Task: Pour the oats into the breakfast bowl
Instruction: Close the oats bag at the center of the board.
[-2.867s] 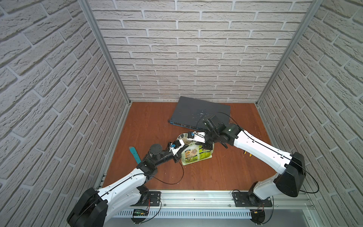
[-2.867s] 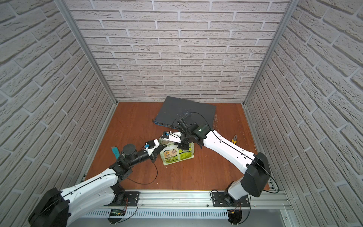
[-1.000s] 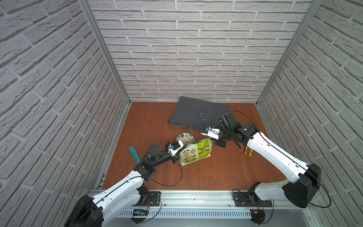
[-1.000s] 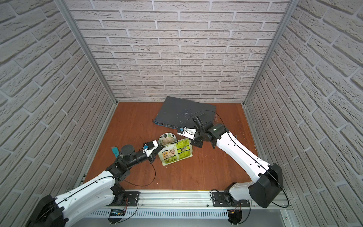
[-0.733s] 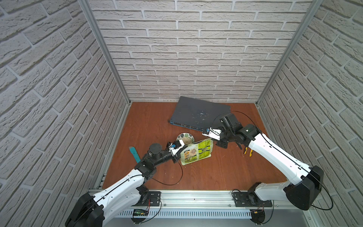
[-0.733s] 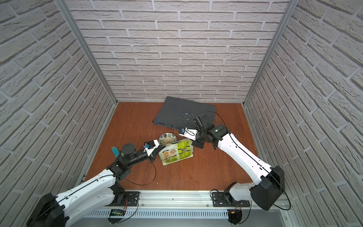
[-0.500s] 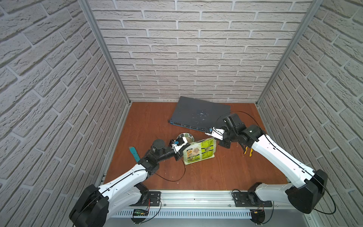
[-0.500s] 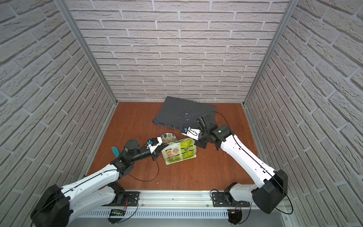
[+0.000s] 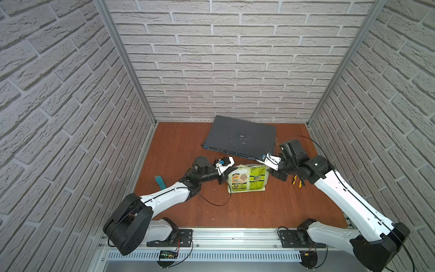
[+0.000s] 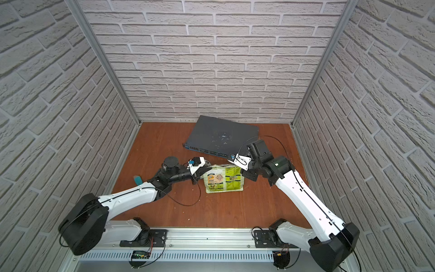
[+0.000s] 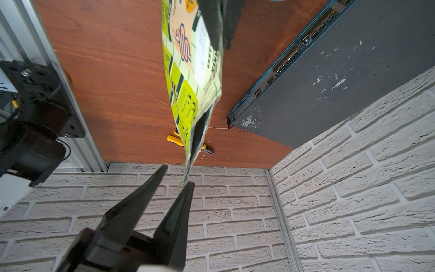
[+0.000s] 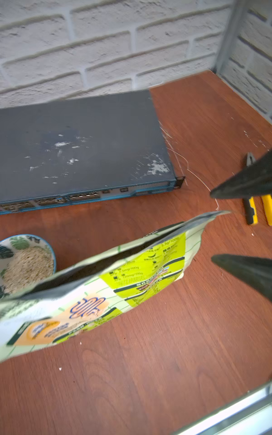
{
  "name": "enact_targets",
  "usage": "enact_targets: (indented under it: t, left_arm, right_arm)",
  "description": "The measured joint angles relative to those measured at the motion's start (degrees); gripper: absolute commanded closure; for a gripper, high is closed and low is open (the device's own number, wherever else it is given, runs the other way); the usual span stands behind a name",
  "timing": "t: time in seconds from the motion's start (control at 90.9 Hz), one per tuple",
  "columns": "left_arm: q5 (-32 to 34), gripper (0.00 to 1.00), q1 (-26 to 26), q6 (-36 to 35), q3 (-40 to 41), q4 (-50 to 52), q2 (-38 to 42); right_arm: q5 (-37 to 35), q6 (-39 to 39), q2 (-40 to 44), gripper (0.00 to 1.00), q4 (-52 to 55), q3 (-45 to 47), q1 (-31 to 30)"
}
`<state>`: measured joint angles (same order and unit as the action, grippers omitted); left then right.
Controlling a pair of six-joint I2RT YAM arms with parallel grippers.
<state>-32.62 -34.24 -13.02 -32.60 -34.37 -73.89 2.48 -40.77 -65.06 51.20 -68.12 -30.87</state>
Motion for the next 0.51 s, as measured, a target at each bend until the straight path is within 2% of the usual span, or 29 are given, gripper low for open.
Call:
enact_targets:
  t: [0.11, 0.264, 0.363, 0.506]
  left_arm:
    - [-0.4, 1.0, 0.0, 0.0, 0.0, -0.1, 0.0]
    - [-0.6, 1.0, -0.2, 0.2, 0.2, -1.0, -0.2]
    - [-0.7, 1.0, -0.3, 0.5, 0.7, -2.1, -0.2]
    - [-1.0, 1.0, -0.3, 0.7, 1.6, -3.8, -0.2]
  right_arm:
    - [3.6, -0.9, -1.2, 0.37, 0.1, -1.4, -1.7]
    - [7.9, -2.7, -6.7, 0.38, -0.7, -3.8, -4.1]
    - [10.0, -4.1, -11.0, 0.43, -1.4, -6.1, -5.1]
    - [11.5, -6.0, -15.0, 0.61, -2.0, -8.5, -6.1]
